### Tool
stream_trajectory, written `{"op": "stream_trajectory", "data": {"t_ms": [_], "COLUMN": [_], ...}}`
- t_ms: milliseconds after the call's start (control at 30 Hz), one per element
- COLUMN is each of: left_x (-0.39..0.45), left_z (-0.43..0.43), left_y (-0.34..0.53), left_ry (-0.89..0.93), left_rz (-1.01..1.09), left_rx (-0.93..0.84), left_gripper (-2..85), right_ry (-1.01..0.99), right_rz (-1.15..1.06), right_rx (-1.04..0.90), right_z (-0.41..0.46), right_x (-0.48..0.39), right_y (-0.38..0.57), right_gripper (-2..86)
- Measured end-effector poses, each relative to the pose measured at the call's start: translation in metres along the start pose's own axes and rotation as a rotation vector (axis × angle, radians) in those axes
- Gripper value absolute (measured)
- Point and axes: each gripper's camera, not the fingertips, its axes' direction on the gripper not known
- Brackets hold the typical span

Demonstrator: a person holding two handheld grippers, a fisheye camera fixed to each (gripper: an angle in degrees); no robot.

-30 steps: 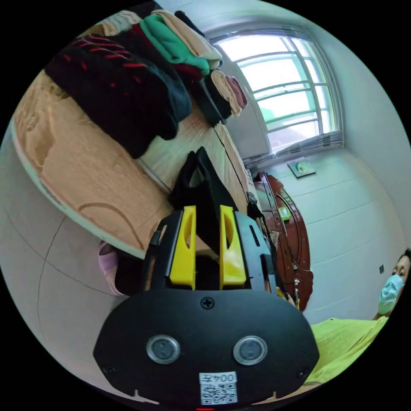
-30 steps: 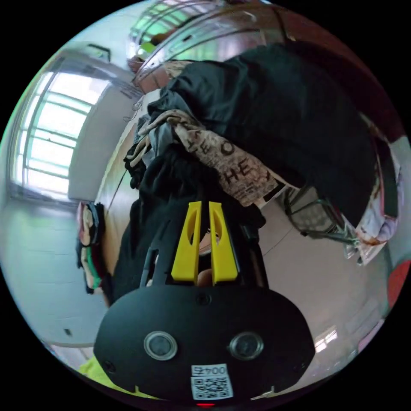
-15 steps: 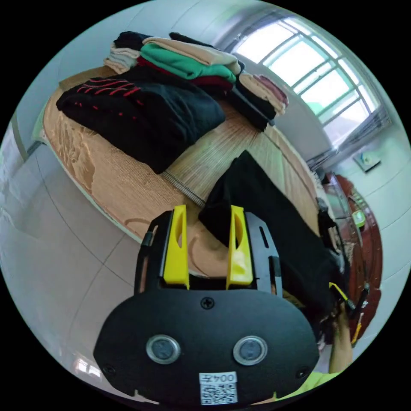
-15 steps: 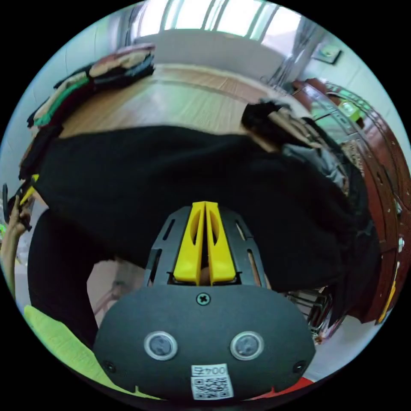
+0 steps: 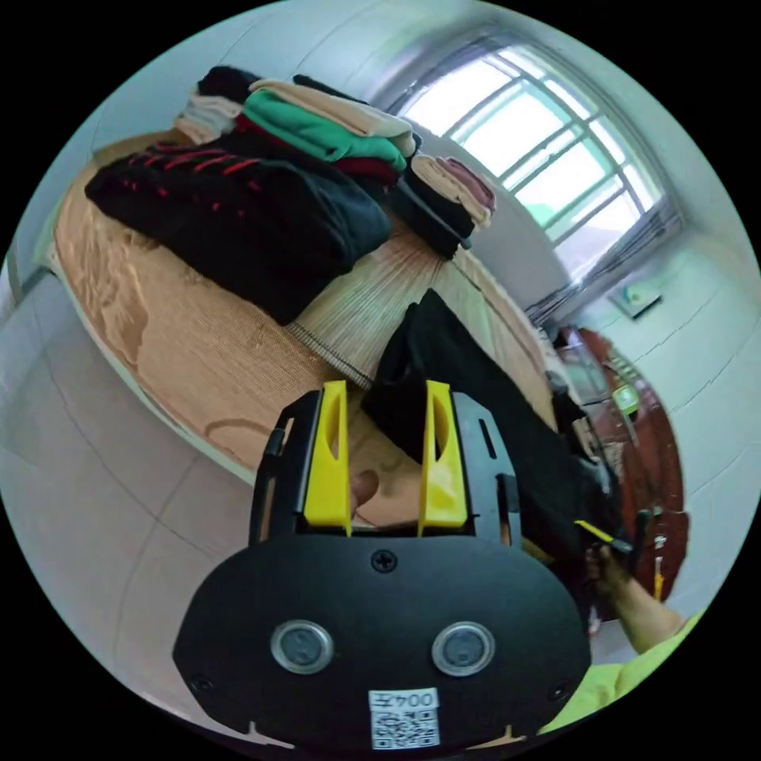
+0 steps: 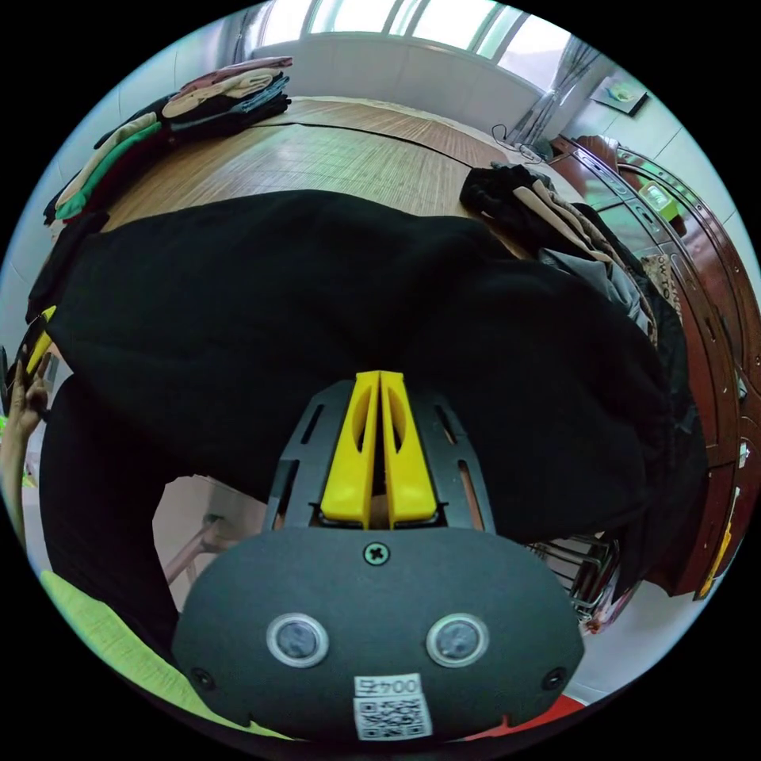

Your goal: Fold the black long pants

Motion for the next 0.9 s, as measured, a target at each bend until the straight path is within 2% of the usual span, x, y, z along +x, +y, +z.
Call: {"op": "stream_trajectory", "data": {"t_ms": [167,367,667,733,900], "left_x": [-0.077,-0.131,-0.161,-0.164,-0.171], "left_z": [-0.014,-0.013,0.0,0.009,0.028], "left_y": [-0.019,-0.014,-0.023,-0.024,-0.025], "left_ry": [0.317,0.499,0.471,0.485,0.327], "left_rz": [-0.189,-0.334,-0.305,-0.283,-0.235], "left_rx": [-0.008,0.006,-0.001,-0.037,-0.054], "left_gripper": [13.0,15.0,16.1,14.4,8.2], "right_ry": [0.001,0.011,-0.01,-0.007,-0.002], "right_rz": [0.002,0.0,0.011,0.011,0.007], "right_rx": [0.003,0.007,0.01,0.012,0.012], "right_z": [-0.005,-0.01,-0.012,-0.011,-0.009], "right_x": [-0.003,-0.005,0.006,0.007,0.015], "right_y": [-0.003,-0.004,0.002,0.004,0.012], "right_gripper": [-0.7,-0.7,-0.7,-0.7,-0.7]}}
